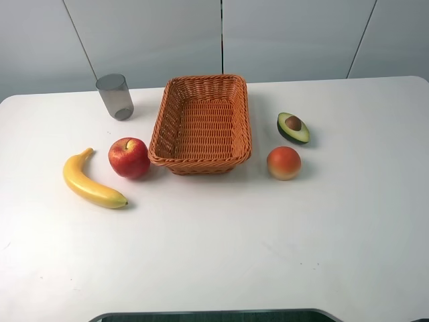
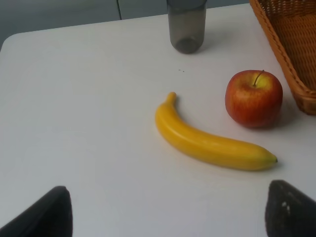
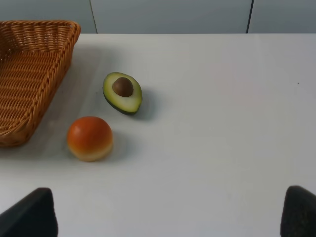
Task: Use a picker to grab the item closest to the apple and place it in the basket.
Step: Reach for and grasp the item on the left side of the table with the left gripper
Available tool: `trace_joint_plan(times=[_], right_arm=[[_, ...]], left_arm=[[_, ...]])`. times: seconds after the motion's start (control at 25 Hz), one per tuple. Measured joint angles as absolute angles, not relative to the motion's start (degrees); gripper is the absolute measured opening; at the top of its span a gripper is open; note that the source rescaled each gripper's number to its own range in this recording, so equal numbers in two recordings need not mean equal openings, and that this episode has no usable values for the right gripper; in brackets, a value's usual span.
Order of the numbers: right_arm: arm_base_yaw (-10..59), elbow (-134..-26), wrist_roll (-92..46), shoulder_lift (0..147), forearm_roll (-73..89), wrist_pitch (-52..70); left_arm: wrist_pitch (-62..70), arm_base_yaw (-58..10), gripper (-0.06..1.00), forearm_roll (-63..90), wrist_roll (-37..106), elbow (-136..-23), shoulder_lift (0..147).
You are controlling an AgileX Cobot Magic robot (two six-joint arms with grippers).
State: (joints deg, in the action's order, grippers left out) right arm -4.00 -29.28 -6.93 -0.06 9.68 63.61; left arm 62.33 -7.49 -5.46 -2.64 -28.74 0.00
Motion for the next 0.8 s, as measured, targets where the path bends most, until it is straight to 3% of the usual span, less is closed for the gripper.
trace_joint_plan(times=[0.8], right_arm=[[-4.0, -29.28, -6.93, -0.06, 9.68, 63.61]], left_arm=[[62.33, -7.49, 1.0, -5.46, -2.64, -28.74, 0.0]])
